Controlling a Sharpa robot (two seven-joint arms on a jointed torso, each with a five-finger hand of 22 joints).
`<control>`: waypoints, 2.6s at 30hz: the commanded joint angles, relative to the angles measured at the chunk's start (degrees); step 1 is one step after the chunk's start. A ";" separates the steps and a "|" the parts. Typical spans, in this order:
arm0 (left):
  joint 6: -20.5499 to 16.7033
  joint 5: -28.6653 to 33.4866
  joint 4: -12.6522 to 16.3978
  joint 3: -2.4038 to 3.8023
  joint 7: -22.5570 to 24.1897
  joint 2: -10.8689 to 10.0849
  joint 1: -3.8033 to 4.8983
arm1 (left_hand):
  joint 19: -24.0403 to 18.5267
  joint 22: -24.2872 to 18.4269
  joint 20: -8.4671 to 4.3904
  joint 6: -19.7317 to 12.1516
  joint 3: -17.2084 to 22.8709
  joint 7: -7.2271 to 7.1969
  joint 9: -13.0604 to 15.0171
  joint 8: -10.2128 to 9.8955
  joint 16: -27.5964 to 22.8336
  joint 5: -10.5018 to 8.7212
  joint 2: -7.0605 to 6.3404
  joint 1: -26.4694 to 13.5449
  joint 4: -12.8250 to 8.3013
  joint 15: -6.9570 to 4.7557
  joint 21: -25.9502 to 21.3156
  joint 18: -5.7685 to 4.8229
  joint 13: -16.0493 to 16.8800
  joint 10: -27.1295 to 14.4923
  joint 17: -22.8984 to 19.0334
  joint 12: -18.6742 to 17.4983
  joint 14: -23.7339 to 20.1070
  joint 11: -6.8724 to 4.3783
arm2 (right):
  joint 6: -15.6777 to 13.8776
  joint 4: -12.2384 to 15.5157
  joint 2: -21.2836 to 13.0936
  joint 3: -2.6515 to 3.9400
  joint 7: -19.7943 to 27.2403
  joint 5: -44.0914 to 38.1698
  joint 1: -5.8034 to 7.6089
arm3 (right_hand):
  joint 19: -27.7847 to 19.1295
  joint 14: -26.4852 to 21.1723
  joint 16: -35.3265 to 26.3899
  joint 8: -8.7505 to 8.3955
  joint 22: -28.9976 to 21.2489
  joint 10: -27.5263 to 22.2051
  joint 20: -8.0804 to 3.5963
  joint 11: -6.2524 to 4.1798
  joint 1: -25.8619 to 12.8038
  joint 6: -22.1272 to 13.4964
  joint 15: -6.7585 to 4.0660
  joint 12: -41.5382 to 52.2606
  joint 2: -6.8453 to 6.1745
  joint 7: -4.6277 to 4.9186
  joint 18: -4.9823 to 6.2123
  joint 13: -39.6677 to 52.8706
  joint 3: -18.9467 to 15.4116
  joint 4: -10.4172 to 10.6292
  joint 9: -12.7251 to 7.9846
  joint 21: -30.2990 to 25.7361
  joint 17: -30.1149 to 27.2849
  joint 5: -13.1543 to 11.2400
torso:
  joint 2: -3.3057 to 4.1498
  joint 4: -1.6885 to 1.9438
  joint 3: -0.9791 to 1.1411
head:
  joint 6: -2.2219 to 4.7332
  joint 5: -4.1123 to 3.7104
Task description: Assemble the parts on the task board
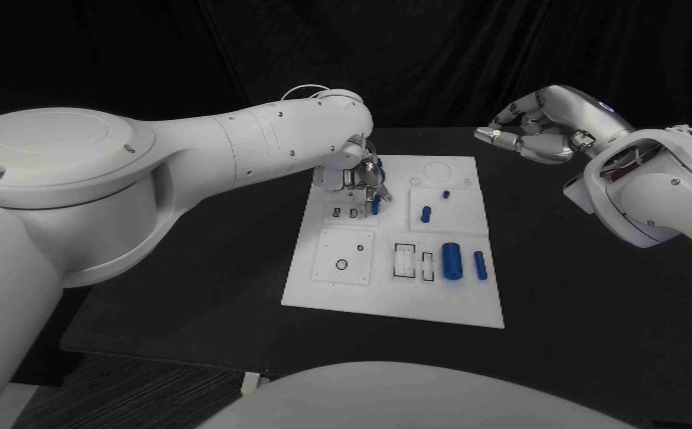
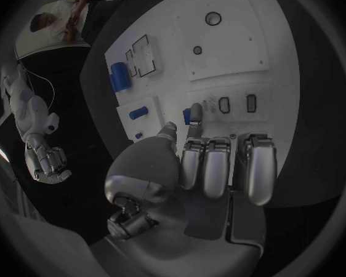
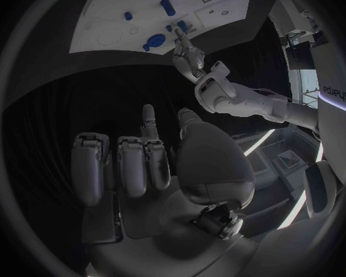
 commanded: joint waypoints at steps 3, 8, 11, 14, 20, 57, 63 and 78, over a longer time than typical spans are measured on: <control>-0.52 -0.03 0.02 0.05 0.83 -0.08 -0.17 | -0.07 8.16 0.04 0.90 1.75 -0.09 0.11 -0.29 0.80 0.96 -1.21 0.47 -0.04 0.10 -0.33 -2.60 15.43 6.36 15.90 1.01 6.53 -0.27 | 0.52 -0.10 -0.03 0.05 -1.12 -0.07 -0.24 | 3.62 5.19 -0.75 1.13 14.15 5.67 0.21 0.44 0.85 -0.70 0.11 0.95 0.59 -0.18 -0.38 15.21 1.06 0.18 0.93 -1.21 10.81 0.90 | 0.00 -0.02 0.04 | 0.01 0.07; -0.65 -0.03 0.14 0.05 0.69 -0.30 -0.19 | -0.13 8.11 0.00 1.46 2.03 -0.27 0.37 -0.10 0.80 0.90 -1.42 0.46 -0.23 0.01 -0.39 -2.57 15.43 6.36 15.90 1.01 6.53 -0.40 | 0.67 -0.22 -0.03 0.05 -1.16 -0.07 -0.40 | 3.62 5.19 -0.75 1.13 14.15 5.67 0.21 0.44 0.85 -0.70 0.11 0.95 0.59 -0.18 -0.38 15.21 1.06 0.18 0.93 -1.21 10.81 0.90 | 0.01 0.00 0.04 | 0.01 0.19; -0.65 -0.03 0.17 0.05 0.68 -0.33 -0.20 | -0.20 8.04 -0.02 1.40 2.15 -0.28 0.43 -0.17 0.80 0.89 -1.56 0.54 -0.39 -0.02 -0.44 -2.55 15.43 6.36 15.90 1.01 6.53 -0.43 | 0.78 -0.30 0.00 0.05 -1.19 -0.07 -0.50 | 3.59 5.17 -0.78 1.16 14.13 5.67 0.21 0.43 0.83 -0.70 0.11 0.95 0.60 -0.18 -0.36 15.21 1.04 0.21 0.94 -1.26 10.74 0.83 | 0.03 -0.04 0.02 | 0.01 0.35; -0.64 -0.03 0.16 0.05 0.73 -0.29 -0.20 | -0.24 7.99 -0.04 1.26 2.28 -0.27 0.48 -0.29 0.80 0.85 -1.72 0.62 -0.55 -0.05 -0.48 -2.53 15.43 6.36 15.90 1.01 6.53 -0.45 | 0.91 -0.32 0.03 0.05 -1.25 -0.07 -0.57 | 3.59 5.17 -0.78 1.16 14.13 5.67 0.21 0.43 0.83 -0.70 0.11 0.95 0.60 -0.18 -0.36 15.21 1.04 0.21 0.94 -1.26 10.74 0.83 | 0.05 -0.02 0.01 | 0.01 0.30; -0.50 -0.03 -0.12 0.05 0.86 -0.14 -0.21 | -0.50 7.74 -0.05 0.48 2.72 -0.02 0.64 -0.93 0.80 0.28 -2.39 0.68 -1.06 0.00 -0.70 -2.45 15.43 6.36 15.90 1.01 6.53 -0.30 | 1.15 -0.32 0.03 0.05 -1.40 -0.07 -0.62 | 3.59 5.17 -0.78 1.21 14.13 5.67 0.21 0.43 0.77 -0.71 0.10 0.95 0.62 -0.19 -0.36 15.21 0.97 0.24 0.97 -1.25 10.75 0.63 | 0.01 0.01 0.10 | 0.01 0.26; 0.49 -0.03 -1.67 0.05 1.53 1.01 -1.02 | -1.84 6.46 0.82 -2.42 5.06 1.05 1.86 -3.03 0.80 -0.68 -3.57 1.37 -3.14 0.92 -1.94 -2.03 15.43 6.36 15.90 1.01 6.53 0.69 | 2.01 -0.69 0.28 0.05 -1.86 -0.06 -0.83 | 3.57 5.15 -0.80 1.26 14.12 5.67 0.20 0.42 0.66 -0.73 0.08 0.95 0.64 -0.19 -0.36 15.21 0.86 0.27 1.01 -1.28 10.70 0.31 | 0.05 -0.03 0.12 | 0.01 0.14; 0.66 -0.03 -1.69 0.05 1.55 0.99 -1.11 | -1.94 6.37 0.82 -2.45 6.10 0.98 2.19 -3.19 0.80 -0.01 -3.66 2.15 -4.15 0.87 -2.10 -1.99 15.43 6.36 15.90 1.01 6.53 0.63 | 2.11 -0.85 0.40 0.05 -1.86 -0.06 -0.89 | 3.57 5.15 -0.80 1.26 14.12 5.67 0.20 0.42 0.66 -0.73 0.08 0.95 0.64 -0.19 -0.36 15.21 0.86 0.27 1.01 -1.28 10.70 0.31 | 0.01 -0.01 0.15 | 0.01 0.22; 1.03 -0.03 -1.74 0.05 1.08 0.91 -1.22 | -1.86 6.48 0.58 -2.21 10.24 0.72 3.09 -3.61 0.80 2.89 -4.18 3.81 -7.43 0.62 -2.37 -1.97 15.43 6.36 15.90 1.01 6.53 0.36 | 2.40 -1.16 0.66 0.05 -1.83 -0.06 -1.01 | 3.52 5.13 -0.87 1.31 14.08 5.67 0.20 0.42 0.61 -0.76 0.08 0.95 0.67 -0.20 -0.33 15.21 0.80 0.25 1.04 -1.38 10.58 0.14 | 0.02 0.00 0.17 | 0.01 0.36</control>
